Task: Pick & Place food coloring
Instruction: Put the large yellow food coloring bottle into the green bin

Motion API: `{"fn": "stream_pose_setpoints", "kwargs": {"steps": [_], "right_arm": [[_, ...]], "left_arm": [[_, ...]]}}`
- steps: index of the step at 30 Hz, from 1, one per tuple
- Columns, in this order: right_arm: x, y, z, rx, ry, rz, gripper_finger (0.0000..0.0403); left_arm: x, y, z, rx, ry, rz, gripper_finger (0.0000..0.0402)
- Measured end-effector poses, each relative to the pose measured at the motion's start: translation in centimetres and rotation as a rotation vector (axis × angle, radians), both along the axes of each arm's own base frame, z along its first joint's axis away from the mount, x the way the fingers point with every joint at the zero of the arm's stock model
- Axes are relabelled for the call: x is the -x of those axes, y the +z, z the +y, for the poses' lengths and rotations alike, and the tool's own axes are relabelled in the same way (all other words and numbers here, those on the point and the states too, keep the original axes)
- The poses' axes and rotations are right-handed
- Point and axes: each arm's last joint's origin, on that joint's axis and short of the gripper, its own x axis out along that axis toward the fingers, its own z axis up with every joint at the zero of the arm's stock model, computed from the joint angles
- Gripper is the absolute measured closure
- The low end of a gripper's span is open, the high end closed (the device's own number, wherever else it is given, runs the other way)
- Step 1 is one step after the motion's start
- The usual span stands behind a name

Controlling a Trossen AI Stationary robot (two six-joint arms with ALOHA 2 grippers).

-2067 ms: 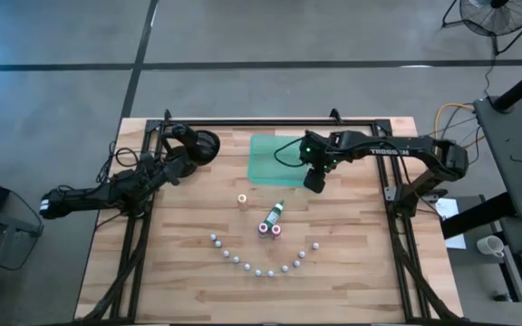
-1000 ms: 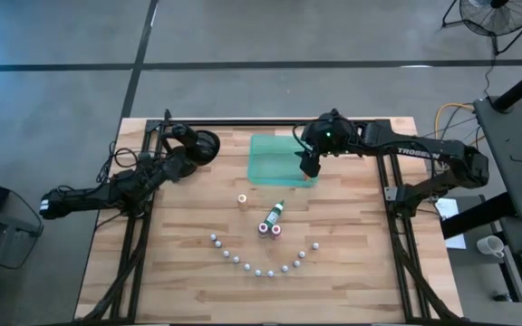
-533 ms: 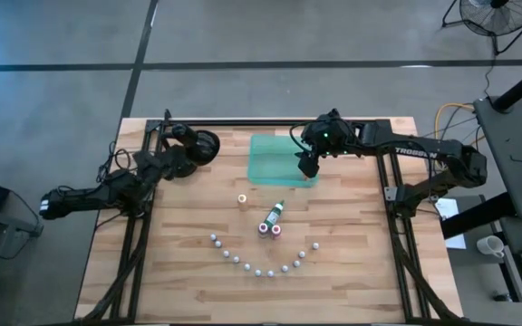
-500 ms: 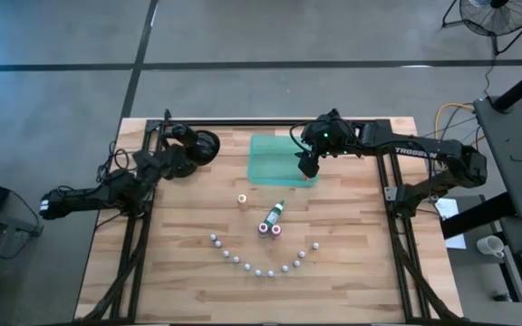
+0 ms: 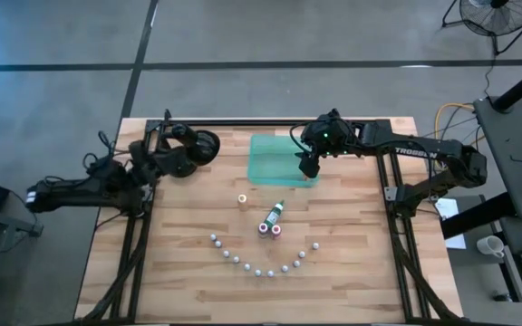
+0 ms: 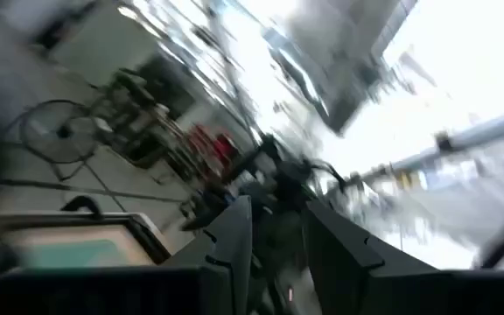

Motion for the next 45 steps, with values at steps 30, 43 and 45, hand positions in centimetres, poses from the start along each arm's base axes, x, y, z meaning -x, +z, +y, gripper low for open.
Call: {"fn": "stream_pose_setpoints", "kwargs": {"steps": [30,43,45], "right_arm": [[1.5,-1.4,0.8,-0.112,-0.057,0.194,0.0174],[1.7,-1.5,1.1,-0.116,-0.047,0.216,0.0174],[1.7,-1.5,1.1,-0.118,-0.047,0.223,0.0174]], "left_arm": [[-16.1,2.3,0.6,-0.55,-0.368,1.27,0.0323],[-18.4,-1.1,0.4,-0.557,-0.554,1.367,0.0323],[-18.2,-1.3,0.4,-0.551,-0.568,1.386,0.0323]]}}
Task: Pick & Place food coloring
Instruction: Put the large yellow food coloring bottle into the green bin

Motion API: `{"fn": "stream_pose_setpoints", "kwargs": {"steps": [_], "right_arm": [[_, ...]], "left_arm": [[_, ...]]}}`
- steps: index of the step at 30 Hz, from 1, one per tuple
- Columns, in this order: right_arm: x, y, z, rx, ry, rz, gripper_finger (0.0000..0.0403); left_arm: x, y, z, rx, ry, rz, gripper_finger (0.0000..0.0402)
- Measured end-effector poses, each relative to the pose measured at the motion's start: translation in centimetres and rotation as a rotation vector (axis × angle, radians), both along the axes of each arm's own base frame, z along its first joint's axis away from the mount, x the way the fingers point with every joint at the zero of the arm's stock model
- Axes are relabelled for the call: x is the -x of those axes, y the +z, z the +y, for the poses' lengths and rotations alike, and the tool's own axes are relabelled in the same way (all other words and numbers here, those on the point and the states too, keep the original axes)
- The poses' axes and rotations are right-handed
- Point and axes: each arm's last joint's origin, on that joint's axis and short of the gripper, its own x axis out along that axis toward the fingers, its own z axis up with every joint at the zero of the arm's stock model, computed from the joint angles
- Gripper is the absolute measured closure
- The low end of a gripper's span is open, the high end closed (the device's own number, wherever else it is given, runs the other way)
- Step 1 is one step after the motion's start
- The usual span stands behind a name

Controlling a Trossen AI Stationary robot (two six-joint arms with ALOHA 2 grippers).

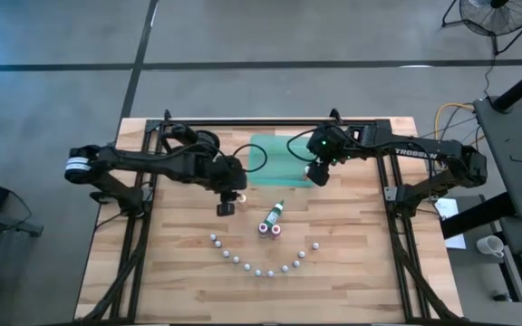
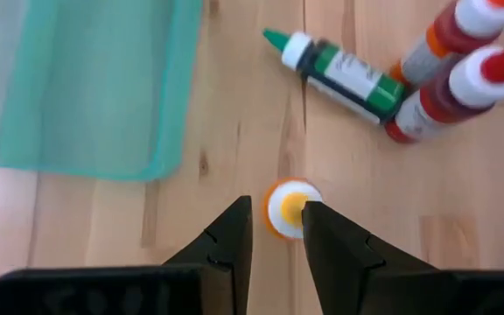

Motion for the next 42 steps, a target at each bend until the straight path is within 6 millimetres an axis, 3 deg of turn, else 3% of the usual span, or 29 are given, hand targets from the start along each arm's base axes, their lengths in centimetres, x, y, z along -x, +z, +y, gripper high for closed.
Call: {"fn": "stream_pose_setpoints", "kwargs": {"steps": [6,10,21,33,42], "right_arm": [[0.0,0.0,0.0,-0.002,0.0,0.006,0.0174],[0.0,0.0,0.0,0.002,0.007,0.007,0.0174],[0.0,0.0,0.0,0.012,0.022,0.008,0.0174],[0.0,0.0,0.0,0.015,0.031,0.011,0.0174],[0.1,-0.1,0.0,0.017,0.038,0.02,0.0174]], "left_arm": [[1.3,1.2,-0.3,0.027,0.029,0.016,0.0323],[1.7,3.3,-0.3,0.071,0.106,-0.066,0.0323],[1.2,6.3,0.4,0.224,0.511,-0.225,0.0323],[0.8,6.4,-0.7,0.138,0.187,-0.222,0.0319],[1.0,6.2,-0.8,0.052,0.081,-0.185,0.0238]]}}
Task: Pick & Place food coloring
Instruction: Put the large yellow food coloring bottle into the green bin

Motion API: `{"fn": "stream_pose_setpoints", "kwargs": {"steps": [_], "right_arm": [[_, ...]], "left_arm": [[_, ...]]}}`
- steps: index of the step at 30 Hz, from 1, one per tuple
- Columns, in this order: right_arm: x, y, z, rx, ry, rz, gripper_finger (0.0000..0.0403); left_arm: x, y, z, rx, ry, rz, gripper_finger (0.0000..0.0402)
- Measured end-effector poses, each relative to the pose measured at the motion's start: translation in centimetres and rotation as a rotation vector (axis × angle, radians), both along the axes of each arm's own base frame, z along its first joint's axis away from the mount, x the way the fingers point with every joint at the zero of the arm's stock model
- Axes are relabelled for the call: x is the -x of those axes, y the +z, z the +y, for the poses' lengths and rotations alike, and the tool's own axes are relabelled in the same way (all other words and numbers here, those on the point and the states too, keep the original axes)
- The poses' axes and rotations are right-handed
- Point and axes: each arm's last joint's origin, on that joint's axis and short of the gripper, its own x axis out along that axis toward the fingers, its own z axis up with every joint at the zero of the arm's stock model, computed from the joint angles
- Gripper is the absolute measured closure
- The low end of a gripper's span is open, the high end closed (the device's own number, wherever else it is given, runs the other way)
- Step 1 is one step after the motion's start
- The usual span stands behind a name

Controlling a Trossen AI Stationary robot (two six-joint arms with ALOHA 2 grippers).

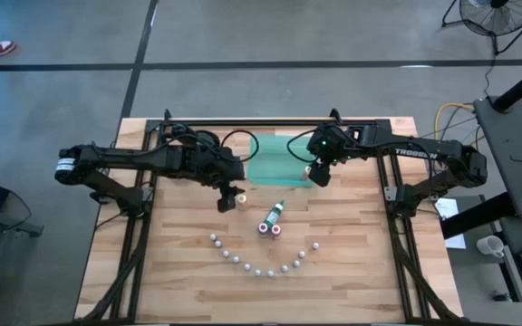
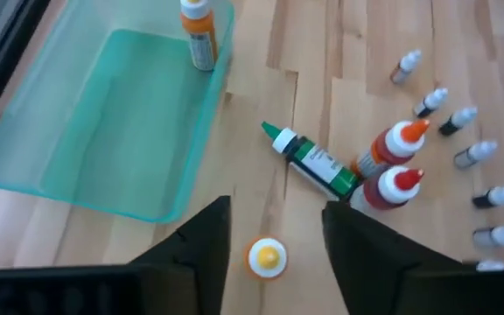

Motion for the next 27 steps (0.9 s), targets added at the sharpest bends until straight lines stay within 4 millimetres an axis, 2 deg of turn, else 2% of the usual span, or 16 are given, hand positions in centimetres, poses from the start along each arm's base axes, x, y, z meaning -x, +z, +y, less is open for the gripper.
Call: {"fn": "stream_pose_setpoints", "kwargs": {"steps": [4,11,27], "right_arm": [[0.0,0.0,0.0,0.0,0.005,0.006,0.0174],[0.1,-0.1,0.1,-0.004,0.009,0.02,0.0174],[0.1,-0.1,0.1,-0.01,0.0,0.016,0.0174]], "left_arm": [[0.0,-0.9,-0.1,-0.063,-0.083,0.054,0.0224],[-0.4,-4.2,-0.1,-0.125,-0.179,0.179,0.0223],[-2.3,-7.6,0.0,-0.124,-0.186,0.288,0.0223]]}}
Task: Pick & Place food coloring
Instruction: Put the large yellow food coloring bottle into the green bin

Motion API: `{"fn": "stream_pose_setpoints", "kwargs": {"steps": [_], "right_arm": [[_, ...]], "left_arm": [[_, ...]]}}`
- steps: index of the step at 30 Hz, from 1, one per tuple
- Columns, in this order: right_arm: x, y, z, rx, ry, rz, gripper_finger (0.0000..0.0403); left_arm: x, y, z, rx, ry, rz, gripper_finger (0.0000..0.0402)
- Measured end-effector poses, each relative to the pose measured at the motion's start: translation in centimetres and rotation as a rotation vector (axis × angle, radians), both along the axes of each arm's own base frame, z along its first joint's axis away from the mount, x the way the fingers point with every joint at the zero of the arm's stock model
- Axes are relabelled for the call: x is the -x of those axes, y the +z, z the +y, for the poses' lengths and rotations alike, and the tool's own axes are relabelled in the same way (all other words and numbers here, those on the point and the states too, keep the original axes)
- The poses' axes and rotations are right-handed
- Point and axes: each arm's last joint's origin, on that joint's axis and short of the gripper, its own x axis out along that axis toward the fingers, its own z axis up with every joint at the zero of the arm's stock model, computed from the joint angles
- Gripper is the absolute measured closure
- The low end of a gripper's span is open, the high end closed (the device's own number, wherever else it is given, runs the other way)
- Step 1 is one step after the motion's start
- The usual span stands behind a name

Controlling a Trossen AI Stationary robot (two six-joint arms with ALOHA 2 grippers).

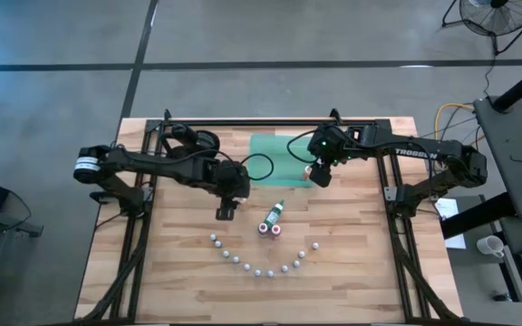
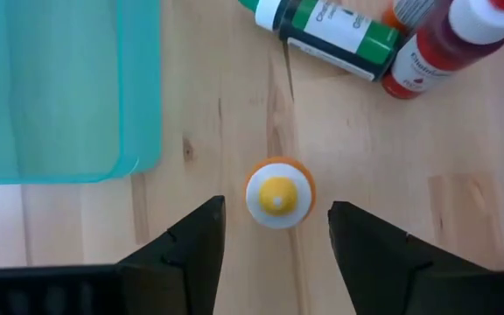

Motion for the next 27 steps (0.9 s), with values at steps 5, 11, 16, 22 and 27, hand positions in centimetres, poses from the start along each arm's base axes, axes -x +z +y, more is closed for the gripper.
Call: {"fn": "stream_pose_setpoints", "kwargs": {"steps": [5,11,16,22,27], "right_arm": [[0.0,0.0,0.0,-0.001,-0.001,-0.001,0.0174],[0.0,0.0,0.0,0.0,-0.001,-0.001,0.0174],[0.0,0.0,0.0,0.0,-0.001,-0.003,0.0174],[0.0,0.0,0.0,0.002,0.001,-0.002,0.0174],[0.0,0.0,0.0,0.004,-0.001,-0.002,0.0174]], "left_arm": [[-0.3,-0.5,0.0,0.0,0.0,0.007,0.0223],[-0.6,-0.7,0.0,0.002,0.001,-0.001,0.0223],[-0.6,-0.6,0.0,0.003,0.002,-0.008,0.0223],[-1.0,-1.4,0.0,0.01,-0.001,0.006,0.0223],[-1.1,-1.6,0.0,0.017,0.011,0.007,0.0225]]}}
